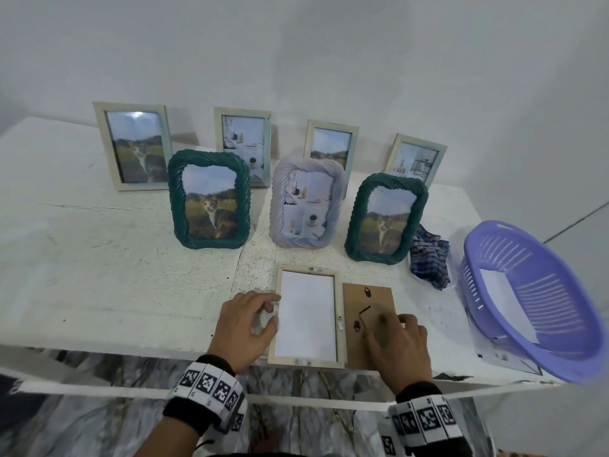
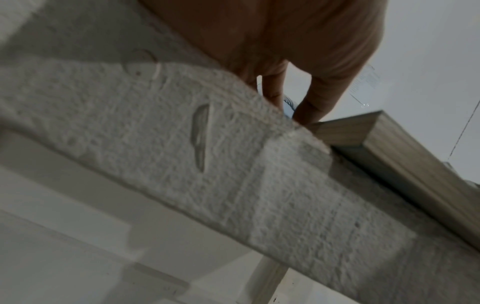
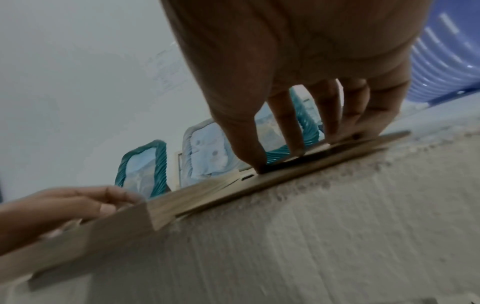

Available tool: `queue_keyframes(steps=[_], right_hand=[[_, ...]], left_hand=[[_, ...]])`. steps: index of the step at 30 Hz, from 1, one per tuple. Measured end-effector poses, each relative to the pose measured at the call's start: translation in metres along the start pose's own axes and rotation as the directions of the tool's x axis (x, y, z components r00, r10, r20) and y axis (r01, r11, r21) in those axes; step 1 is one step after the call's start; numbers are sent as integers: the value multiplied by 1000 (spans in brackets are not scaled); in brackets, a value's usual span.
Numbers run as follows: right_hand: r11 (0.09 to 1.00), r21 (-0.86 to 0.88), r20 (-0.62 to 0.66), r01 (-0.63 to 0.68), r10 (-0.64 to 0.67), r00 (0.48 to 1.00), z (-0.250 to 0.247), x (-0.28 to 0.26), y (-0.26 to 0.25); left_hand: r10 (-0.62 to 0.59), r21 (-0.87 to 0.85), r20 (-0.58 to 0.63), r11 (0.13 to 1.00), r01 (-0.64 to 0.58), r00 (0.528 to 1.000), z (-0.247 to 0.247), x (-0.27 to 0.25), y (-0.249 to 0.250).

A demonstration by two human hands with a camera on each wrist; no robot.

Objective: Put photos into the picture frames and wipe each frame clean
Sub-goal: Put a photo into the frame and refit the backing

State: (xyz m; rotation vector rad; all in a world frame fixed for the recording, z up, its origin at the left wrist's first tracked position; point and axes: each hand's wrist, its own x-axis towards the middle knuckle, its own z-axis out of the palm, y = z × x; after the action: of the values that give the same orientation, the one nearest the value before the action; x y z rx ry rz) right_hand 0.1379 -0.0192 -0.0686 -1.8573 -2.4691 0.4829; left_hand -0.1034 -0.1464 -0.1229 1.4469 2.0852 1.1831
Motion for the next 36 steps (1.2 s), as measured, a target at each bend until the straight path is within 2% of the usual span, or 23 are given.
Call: queue_keyframes(steps=[4,7,9,12,14,19,21,25,28,32,36], right_hand=[[986,154,-69,-65,77,995,-4,2,0],[979,206,-207,-1,45,977,-12,-1,-9],[973,219,-252,76,-18,967,-13,-4,-21],[961,180,-268,210,-158,951,-3,-9,-42],[957,147,-230,252,-215,949,6,-11,-55],[951,128,-178,280,-256,950,24,-11,-78],[958,69,-167,279,-265,950,30,-11,-83],[951,-40,-245,308,-308,919,37,-9,-80],[935,68,-170,348,-333,928,37,-5,-70],[837,412,-92,360,-355,930,26,13,-39],[796,499,74,342,-432,899,15,29,-15]], left_hand=[[5,-6,1,1000,-5,1000,0,0,-2],[9,-5,-1,1000,-9,1000,0,0,-1],[10,-6,-7,1000,-10,1000,0,-1,0],[-6,-12,-16,1000,6,1000,0,-2,1],[-12,-12,-17,1000,12,1000,0,-2,1],[-19,0,-11,1000,19,1000,0,-1,2],[-13,-5,-15,1000,13,1000,-1,-1,1],[-10,-14,-16,1000,10,1000,0,-1,0],[-5,-15,-21,1000,5,1000,0,-1,-1],[-8,-19,-26,1000,7,1000,1,-1,-1],[-7,-27,-37,1000,6,999,1,-1,-1]])
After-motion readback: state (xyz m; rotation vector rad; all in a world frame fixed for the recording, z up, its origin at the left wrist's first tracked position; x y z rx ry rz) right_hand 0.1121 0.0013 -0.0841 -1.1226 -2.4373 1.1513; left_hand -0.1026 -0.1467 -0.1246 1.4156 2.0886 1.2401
